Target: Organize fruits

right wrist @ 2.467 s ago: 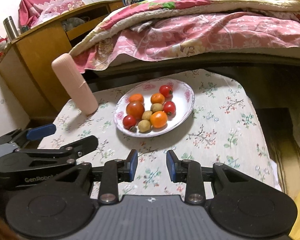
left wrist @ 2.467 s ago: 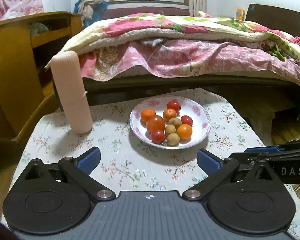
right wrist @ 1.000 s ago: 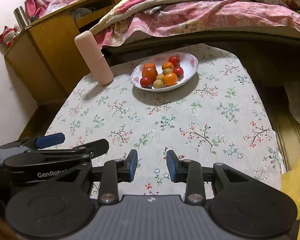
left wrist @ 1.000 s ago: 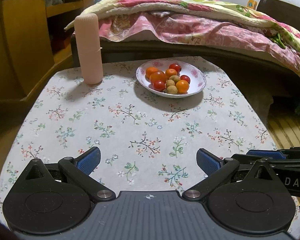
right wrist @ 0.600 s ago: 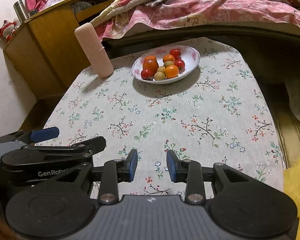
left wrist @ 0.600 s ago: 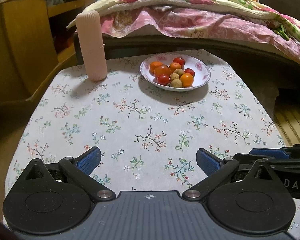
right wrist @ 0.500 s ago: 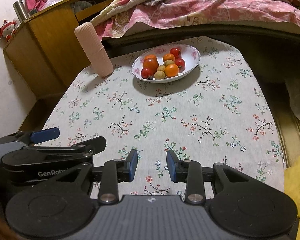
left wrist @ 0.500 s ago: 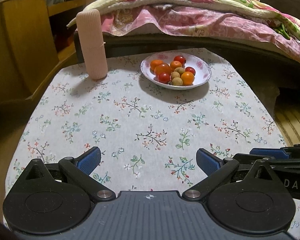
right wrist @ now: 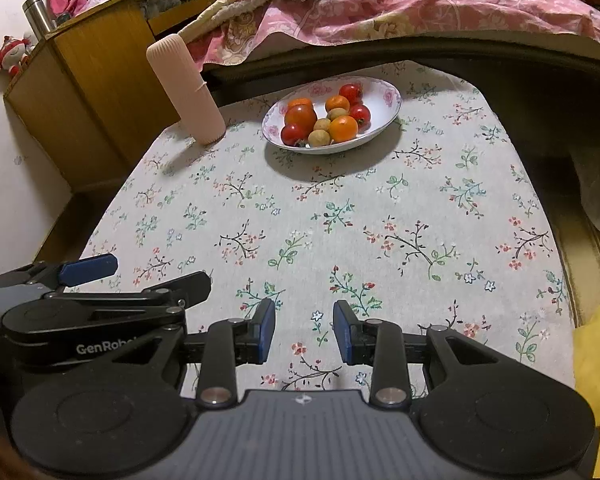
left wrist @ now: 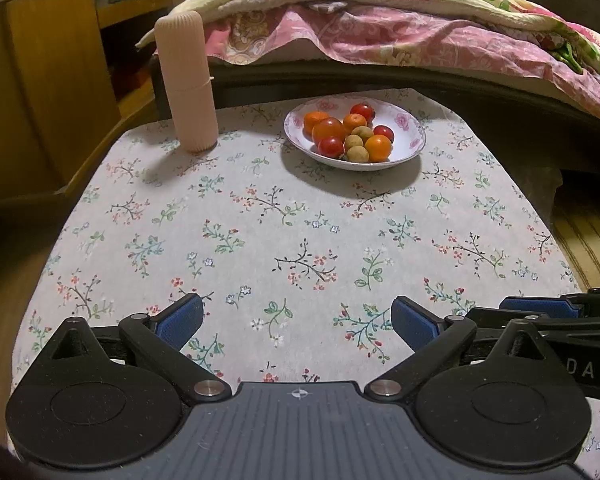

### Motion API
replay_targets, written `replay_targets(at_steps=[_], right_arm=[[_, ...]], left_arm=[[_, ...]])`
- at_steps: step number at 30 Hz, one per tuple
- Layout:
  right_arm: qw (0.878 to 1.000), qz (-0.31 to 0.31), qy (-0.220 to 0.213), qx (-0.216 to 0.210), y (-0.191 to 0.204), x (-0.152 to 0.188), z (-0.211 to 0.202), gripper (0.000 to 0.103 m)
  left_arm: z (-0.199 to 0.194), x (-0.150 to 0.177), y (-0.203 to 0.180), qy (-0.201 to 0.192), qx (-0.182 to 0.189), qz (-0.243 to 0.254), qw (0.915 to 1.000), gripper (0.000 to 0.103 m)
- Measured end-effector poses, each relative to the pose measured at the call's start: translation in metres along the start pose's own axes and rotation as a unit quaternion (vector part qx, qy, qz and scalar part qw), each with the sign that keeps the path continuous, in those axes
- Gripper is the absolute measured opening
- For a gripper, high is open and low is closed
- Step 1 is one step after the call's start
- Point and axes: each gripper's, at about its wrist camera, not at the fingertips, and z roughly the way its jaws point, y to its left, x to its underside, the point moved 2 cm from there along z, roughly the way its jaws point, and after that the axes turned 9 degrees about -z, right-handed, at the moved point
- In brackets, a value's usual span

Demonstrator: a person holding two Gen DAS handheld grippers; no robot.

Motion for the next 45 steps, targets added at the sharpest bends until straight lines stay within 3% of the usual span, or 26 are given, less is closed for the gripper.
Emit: replay_targets(at_steps=[45], right_arm=[[1.0,-0.001,0.012,0.005,0.0025,0.0016,0.0019,0.034]], left_arm=[[-0.0021,0.0047,-0.004,0.004,-0.011,0.012,0.9999,0.097]])
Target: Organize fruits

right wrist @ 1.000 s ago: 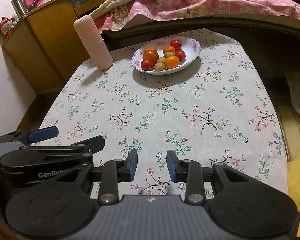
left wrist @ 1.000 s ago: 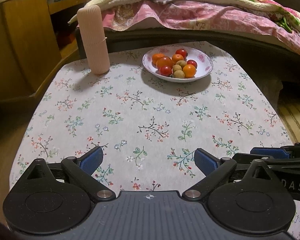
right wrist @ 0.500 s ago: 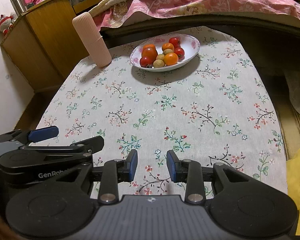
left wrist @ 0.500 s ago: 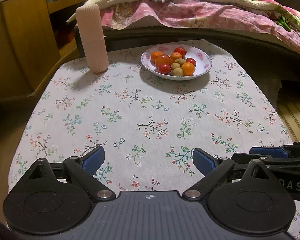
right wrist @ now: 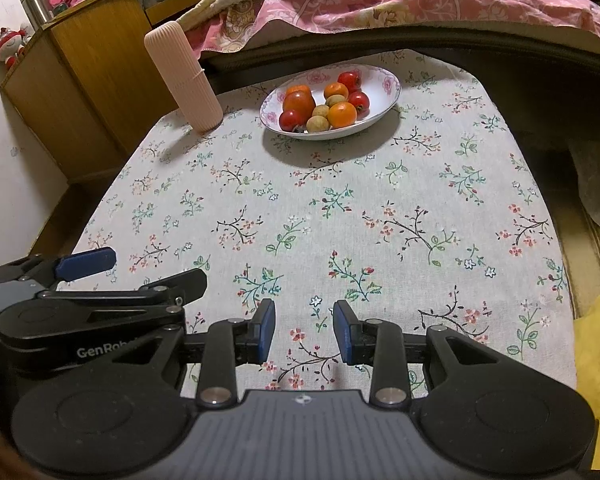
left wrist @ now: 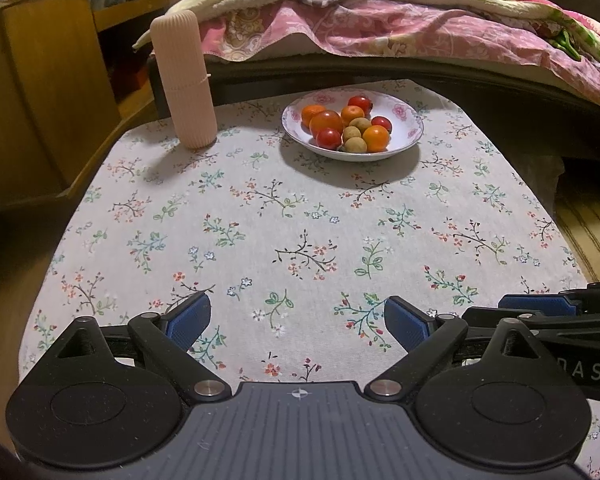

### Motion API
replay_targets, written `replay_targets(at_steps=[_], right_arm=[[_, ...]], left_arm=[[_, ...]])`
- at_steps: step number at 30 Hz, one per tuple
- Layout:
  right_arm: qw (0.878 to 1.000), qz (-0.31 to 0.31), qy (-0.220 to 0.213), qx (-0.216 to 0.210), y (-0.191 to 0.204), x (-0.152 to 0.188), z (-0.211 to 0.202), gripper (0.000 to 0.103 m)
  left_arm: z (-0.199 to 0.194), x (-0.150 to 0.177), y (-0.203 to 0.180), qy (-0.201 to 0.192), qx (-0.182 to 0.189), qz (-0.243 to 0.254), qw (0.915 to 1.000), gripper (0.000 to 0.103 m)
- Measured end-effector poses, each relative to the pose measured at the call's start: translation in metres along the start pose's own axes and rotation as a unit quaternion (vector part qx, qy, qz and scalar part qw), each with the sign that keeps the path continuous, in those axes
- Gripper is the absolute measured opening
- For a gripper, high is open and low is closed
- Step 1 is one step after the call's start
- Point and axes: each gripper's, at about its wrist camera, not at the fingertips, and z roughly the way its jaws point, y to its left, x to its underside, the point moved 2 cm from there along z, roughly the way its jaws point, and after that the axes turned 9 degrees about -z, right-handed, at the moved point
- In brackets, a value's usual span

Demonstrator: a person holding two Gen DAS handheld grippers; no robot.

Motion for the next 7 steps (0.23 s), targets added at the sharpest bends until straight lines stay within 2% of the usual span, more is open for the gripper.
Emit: replay_targets(at_steps=[7], right_arm=[[1.0,0.0,0.0,0.0,0.0,-0.0001,0.0,0.034]], left_arm=[[0.0001,0.0001,0.0009,-0.002,-0.005,-0.002,1.0,0.098]])
